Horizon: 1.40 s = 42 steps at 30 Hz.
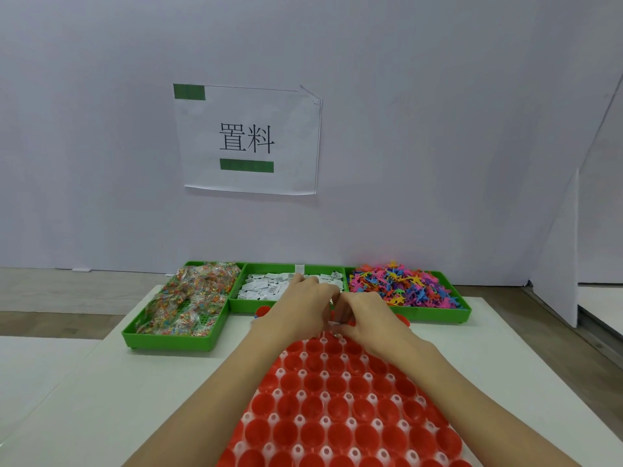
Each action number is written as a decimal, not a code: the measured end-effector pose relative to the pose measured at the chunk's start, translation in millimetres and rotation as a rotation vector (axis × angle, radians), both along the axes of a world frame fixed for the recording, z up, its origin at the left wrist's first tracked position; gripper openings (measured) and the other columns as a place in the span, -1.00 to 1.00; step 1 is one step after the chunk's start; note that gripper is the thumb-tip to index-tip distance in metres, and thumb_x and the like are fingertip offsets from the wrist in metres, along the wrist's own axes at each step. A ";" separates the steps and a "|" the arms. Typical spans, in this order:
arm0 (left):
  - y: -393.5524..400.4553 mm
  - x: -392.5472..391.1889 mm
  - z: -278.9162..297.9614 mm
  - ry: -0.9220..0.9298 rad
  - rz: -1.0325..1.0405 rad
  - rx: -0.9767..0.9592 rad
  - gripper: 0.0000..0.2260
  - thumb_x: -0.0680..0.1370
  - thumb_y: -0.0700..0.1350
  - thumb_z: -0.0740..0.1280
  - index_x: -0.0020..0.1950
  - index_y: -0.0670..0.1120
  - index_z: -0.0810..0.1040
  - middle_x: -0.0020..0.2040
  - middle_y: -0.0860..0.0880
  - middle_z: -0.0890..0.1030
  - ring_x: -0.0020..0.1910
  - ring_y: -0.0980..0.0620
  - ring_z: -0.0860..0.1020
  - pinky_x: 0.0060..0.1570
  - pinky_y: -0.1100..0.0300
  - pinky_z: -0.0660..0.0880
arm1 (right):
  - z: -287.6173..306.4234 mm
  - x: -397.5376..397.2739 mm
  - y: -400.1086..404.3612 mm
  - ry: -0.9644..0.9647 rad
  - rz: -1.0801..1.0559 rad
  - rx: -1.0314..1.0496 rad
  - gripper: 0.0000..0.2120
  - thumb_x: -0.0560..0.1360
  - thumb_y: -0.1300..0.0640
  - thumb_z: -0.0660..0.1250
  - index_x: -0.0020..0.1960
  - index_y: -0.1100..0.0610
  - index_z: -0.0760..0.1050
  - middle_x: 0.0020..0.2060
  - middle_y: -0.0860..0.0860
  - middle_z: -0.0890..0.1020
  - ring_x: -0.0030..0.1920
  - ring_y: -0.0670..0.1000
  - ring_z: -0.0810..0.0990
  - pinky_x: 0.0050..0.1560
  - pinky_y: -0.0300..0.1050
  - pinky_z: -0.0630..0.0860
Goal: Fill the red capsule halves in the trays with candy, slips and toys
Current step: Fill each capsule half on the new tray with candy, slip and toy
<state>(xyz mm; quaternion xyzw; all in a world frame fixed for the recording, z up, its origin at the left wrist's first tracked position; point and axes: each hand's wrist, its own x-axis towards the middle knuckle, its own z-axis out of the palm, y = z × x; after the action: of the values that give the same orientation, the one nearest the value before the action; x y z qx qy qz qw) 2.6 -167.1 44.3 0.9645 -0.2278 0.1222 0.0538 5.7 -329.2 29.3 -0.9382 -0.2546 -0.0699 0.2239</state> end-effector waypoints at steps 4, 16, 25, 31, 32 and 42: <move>-1.8 0.9 -3.2 -0.044 0.008 0.003 -0.80 0.56 -0.06 0.43 0.16 -0.01 0.56 -0.05 0.07 0.70 0.12 -0.01 0.49 0.17 0.14 0.21 | 3.7 2.0 0.5 0.041 -0.039 0.014 -0.82 0.43 0.07 0.58 -0.08 0.12 0.64 -0.16 -0.02 0.70 -0.14 -0.04 0.62 -0.07 -0.22 0.52; -1.0 1.4 -5.2 -0.001 0.007 0.010 -0.77 0.56 -0.02 0.40 0.20 -0.01 0.54 0.02 0.08 0.71 0.17 0.01 0.48 0.23 0.10 0.19 | 7.9 -1.1 -4.4 0.117 -0.006 0.002 -0.91 0.48 0.08 0.52 -0.12 0.05 0.62 -0.28 -0.12 0.63 -0.25 -0.17 0.58 -0.24 -0.42 0.44; 0.7 4.2 -6.8 -0.032 0.012 -0.001 -0.78 0.54 -0.01 0.46 0.15 -0.01 0.58 -0.08 0.09 0.72 0.13 0.04 0.48 0.10 0.16 0.14 | 14.9 1.7 -1.3 0.168 -0.011 -0.067 -0.93 0.48 0.17 0.52 -0.06 0.14 0.68 -0.20 -0.05 0.67 -0.13 -0.06 0.64 -0.16 -0.36 0.49; -2.4 2.4 -10.0 -0.135 0.006 0.107 -0.74 0.56 0.03 0.42 0.20 -0.02 0.55 -0.03 0.03 0.67 0.10 0.00 0.50 0.11 0.17 0.15 | 15.6 2.2 -0.9 0.154 -0.025 -0.100 -0.81 0.55 0.30 0.41 0.10 0.13 0.72 0.02 0.03 0.73 0.03 -0.02 0.67 0.11 -0.21 0.58; -2.6 2.0 -10.2 -0.154 0.005 0.143 -0.76 0.57 0.02 0.40 0.19 -0.02 0.55 -0.01 0.02 0.65 0.10 -0.01 0.51 0.17 0.15 0.18 | 13.7 2.0 -0.5 0.147 -0.028 -0.094 -0.80 0.55 0.31 0.39 0.10 0.13 0.72 0.03 0.03 0.74 0.04 -0.02 0.68 0.09 -0.25 0.55; 4.2 -1.9 -13.5 -0.107 -0.012 -0.008 -0.81 0.58 0.09 0.39 0.13 0.08 0.67 -0.05 0.12 0.71 0.11 0.07 0.45 0.07 0.17 0.08 | 13.9 -4.9 -15.1 0.072 -0.078 0.033 -0.84 0.59 0.20 0.39 0.09 0.04 0.71 0.00 -0.08 0.73 -0.05 -0.19 0.63 -0.01 -0.42 0.49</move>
<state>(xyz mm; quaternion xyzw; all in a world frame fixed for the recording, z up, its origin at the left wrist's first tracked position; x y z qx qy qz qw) 0.7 -163.0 30.7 0.9550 -0.2356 0.1741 0.0463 0.8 -344.3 43.2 -0.9455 -0.2086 -0.0487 0.2453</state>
